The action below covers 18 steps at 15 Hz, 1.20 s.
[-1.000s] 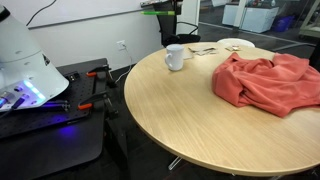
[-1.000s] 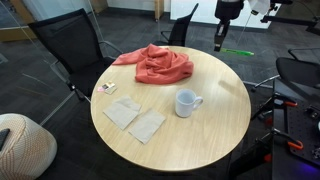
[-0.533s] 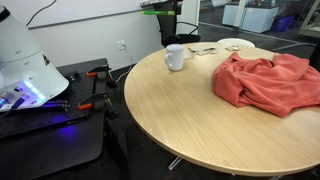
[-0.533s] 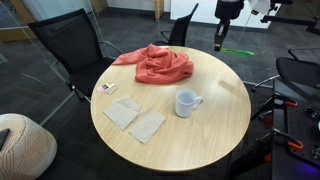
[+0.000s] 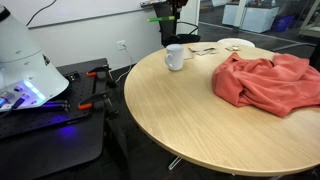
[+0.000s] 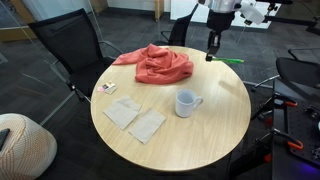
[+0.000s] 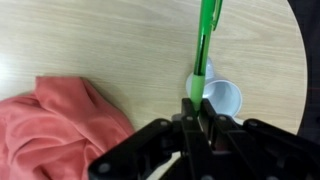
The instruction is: Put the pen in the mug
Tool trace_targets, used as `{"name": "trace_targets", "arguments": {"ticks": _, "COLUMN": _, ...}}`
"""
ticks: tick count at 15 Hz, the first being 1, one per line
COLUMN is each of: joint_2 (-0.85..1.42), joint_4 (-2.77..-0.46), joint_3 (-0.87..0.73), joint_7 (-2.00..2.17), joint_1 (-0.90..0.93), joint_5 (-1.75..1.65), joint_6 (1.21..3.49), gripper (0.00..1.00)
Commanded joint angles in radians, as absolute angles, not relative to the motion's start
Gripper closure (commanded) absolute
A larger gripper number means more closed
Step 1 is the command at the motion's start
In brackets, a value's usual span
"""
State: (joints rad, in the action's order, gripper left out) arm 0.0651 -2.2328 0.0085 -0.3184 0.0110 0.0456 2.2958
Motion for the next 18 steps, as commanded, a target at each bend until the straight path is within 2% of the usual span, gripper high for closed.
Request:
{"name": "trace_targets", "arguments": {"ticks": 1, "joint_2": 0.100, "joint_4": -2.215, "joint_3": 0.040, "joint_7": -0.543, "joint_1": 0.004, "joint_5": 0.169, "joint_6": 2.335, "gripper": 0.97}}
{"name": "trace_targets", "arguments": {"ticks": 18, "joint_2": 0.125, "joint_4": -2.185, "joint_3": 0.054, "joint_7": -1.501, "joint_1": -0.051, "joint_5": 0.744, "joint_6": 2.221, "gripper": 0.97}}
